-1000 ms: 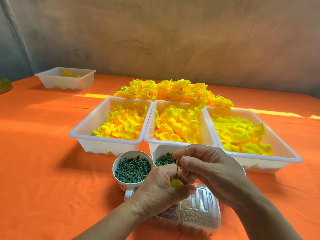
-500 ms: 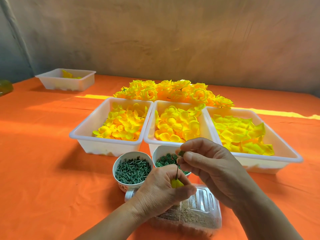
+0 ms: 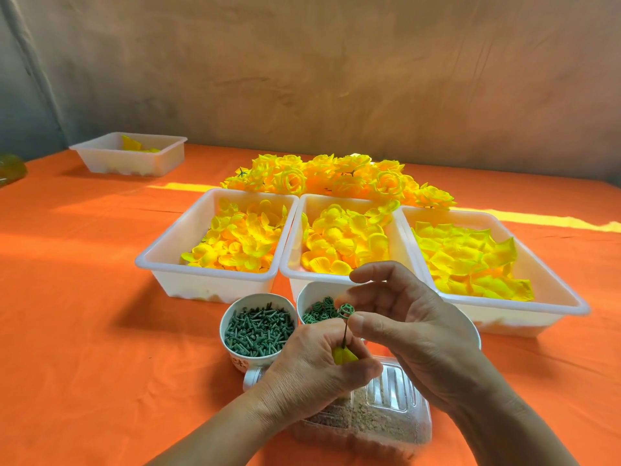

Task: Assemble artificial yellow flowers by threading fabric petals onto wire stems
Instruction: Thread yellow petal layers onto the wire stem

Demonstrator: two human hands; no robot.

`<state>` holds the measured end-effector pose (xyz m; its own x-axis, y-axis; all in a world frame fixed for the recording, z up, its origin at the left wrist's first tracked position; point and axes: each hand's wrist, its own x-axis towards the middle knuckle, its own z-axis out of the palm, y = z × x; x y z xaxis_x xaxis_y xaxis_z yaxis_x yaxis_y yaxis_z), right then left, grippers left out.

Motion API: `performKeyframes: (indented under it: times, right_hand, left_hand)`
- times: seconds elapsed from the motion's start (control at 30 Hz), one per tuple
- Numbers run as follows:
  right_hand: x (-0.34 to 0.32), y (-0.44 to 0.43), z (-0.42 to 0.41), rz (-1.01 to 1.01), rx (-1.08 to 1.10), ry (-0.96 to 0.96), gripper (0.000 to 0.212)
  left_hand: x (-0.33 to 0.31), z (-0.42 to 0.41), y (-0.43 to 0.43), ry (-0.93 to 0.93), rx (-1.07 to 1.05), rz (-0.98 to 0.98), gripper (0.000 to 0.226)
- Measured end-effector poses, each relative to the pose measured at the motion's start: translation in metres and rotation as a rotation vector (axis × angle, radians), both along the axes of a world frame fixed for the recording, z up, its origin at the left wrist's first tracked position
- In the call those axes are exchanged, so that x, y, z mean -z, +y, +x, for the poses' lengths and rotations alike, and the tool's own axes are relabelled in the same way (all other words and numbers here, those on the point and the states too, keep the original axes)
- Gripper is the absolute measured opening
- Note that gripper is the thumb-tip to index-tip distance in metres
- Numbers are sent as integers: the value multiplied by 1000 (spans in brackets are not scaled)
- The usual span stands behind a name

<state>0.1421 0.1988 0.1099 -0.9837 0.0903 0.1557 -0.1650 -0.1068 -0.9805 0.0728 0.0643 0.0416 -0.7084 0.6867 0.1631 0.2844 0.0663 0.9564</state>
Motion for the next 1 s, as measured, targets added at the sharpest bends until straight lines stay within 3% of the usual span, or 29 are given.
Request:
performKeyframes:
  times: [0.7,1.0]
  right_hand:
    - [-6,1,-2,123,-33,57,43]
    - [-1,2,-2,143,-64,-4,41]
  left_hand:
    - [4,-3,1,34,18,16,26]
    - [6,-4,3,83,23,-2,23]
